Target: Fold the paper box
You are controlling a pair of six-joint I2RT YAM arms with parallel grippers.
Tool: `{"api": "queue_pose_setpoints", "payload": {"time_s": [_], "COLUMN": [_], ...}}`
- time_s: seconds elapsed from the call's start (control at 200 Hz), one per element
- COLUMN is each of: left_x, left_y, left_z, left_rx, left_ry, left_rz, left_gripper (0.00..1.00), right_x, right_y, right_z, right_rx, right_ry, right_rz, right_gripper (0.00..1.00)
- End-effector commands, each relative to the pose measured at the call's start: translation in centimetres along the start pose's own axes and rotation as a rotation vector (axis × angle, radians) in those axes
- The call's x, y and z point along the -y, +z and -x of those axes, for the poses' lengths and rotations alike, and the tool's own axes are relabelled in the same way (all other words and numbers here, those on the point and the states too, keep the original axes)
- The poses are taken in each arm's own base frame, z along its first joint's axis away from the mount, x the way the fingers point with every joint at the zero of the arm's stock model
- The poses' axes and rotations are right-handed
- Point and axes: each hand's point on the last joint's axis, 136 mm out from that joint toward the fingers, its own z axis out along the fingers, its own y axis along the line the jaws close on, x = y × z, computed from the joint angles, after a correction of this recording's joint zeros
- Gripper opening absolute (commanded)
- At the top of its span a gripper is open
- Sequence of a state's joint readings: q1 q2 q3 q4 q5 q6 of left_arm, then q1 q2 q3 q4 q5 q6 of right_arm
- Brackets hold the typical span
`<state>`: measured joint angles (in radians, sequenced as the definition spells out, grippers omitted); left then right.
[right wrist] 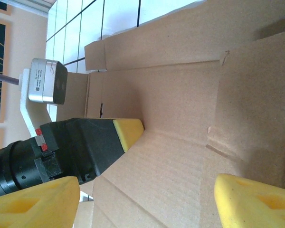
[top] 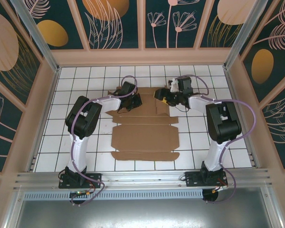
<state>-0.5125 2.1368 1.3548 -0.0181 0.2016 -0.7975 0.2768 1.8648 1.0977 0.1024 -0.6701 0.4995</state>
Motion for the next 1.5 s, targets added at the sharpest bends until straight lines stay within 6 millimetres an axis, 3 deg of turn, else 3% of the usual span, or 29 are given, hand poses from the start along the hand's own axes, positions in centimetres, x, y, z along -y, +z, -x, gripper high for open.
{"api": "queue_pose_setpoints", "payload": {"time_s": [0.0,0.19,0.335,0.58,0.686,0.876,0.966,1.121,1.221,1.321,1.401,1.496], "left_x": [-3.4,-3.6,-3.5,-3.4,-3.3,-3.1,-2.5,-0.1,2.2,3.8,2.9,-0.2], "left_y": [0.8,0.6,0.6,0.2,0.1,0.0,-0.7,-2.6,-5.0,-8.6,-11.9,-15.1], "left_z": [-2.3,-2.3,-2.2,-2.0,-1.8,-1.8,-1.1,0.7,2.6,4.8,6.3,7.7], "left_rx": [-0.07,-0.067,-0.067,-0.058,-0.054,-0.055,-0.031,0.017,0.065,0.114,0.162,0.219], "left_ry": [-0.029,-0.021,-0.017,-0.009,-0.008,-0.007,-0.001,0.02,0.054,0.051,0.006,-0.028], "left_rz": [0.1,0.111,0.112,0.115,0.115,0.107,0.095,0.039,-0.016,-0.08,-0.096,-0.024], "left_gripper": [0.0,0.0,0.0,0.0,0.0,0.0,0.0,0.0,0.0,0.07,0.13,0.21], "right_x": [3.0,3.6,5.2,4.7,1.8,-5.6,-7.5,-7.1,-5.2,-3.1,-2.0,-0.8], "right_y": [0.4,1.9,2.9,1.2,-1.0,-7.2,-8.6,-6.0,-3.6,-1.6,-0.3,1.5], "right_z": [-0.8,-1.6,-2.3,0.1,1.8,5.6,6.4,4.4,2.5,1.1,0.3,-0.7], "right_rx": [-0.017,-0.032,-0.053,0.001,0.055,0.212,0.243,0.201,0.159,0.134,0.121,0.08], "right_ry": [0.08,0.146,0.181,0.123,0.056,-0.087,-0.137,-0.204,-0.199,-0.157,-0.149,-0.158], "right_rz": [0.0,0.079,0.057,-0.002,0.015,0.044,-0.028,-0.287,-0.396,-0.441,-0.453,-0.467], "right_gripper": [0.76,0.76,0.76,0.77,0.77,0.77,0.76,0.64,0.43,0.28,0.18,0.13]}}
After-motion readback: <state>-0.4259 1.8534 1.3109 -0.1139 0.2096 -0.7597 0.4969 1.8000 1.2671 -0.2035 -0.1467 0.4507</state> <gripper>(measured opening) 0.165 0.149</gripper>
